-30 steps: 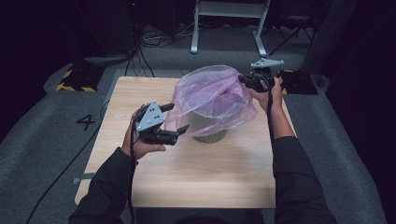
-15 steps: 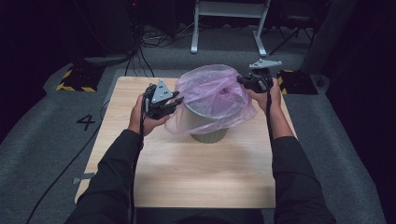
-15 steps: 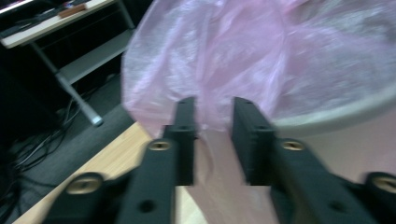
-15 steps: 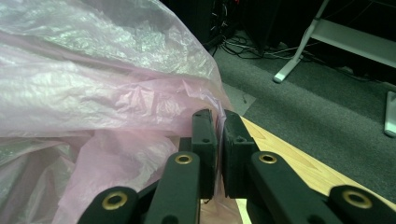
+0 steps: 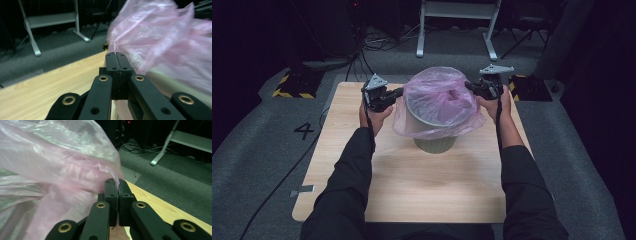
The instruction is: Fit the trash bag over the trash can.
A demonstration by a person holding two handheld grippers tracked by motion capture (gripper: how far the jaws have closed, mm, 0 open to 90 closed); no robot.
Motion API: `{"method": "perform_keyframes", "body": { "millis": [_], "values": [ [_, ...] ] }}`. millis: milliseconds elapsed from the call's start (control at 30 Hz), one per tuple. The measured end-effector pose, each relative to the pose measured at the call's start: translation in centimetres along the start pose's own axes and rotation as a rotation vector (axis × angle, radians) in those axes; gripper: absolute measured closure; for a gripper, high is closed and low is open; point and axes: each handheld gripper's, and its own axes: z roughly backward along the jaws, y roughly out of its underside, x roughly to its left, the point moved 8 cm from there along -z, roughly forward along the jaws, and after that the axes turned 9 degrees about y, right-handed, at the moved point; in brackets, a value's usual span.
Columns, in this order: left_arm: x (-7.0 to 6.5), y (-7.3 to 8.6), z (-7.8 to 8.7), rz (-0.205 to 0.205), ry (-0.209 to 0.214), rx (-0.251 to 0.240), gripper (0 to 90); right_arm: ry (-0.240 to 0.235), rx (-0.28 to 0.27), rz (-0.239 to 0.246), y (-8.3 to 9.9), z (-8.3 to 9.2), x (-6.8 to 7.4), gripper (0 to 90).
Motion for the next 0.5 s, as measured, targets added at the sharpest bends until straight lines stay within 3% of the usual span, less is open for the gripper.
{"method": "perform_keyframes", "body": {
  "millis": [100, 233, 300, 400, 500],
  "values": [
    [0.4, 0.5, -0.8, 0.006, -0.007, 0.028, 90.0, 0.057, 0.015, 0.005, 0.4, -0.4, -0.6, 88.6],
    [0.2, 1.0, -1.7, 0.002, -0.002, 0.061, 90.0, 0.08, 0.021, -0.003, 1.0, -0.9, -0.9, 88.0],
    [-0.2, 1.2, -2.1, 0.006, 0.025, 0.071, 90.0, 0.067, 0.043, -0.017, 1.6, -1.3, -1.0, 88.3],
    [-0.5, 1.4, -2.2, 0.02, 0.074, 0.07, 90.0, -0.012, 0.085, -0.041, 3.0, -1.8, -0.5, 88.9],
    [-0.8, 1.7, -1.9, 0.016, 0.101, 0.07, 90.0, -0.066, 0.065, -0.079, 3.5, -1.6, -0.2, 89.7]
  ]
}}
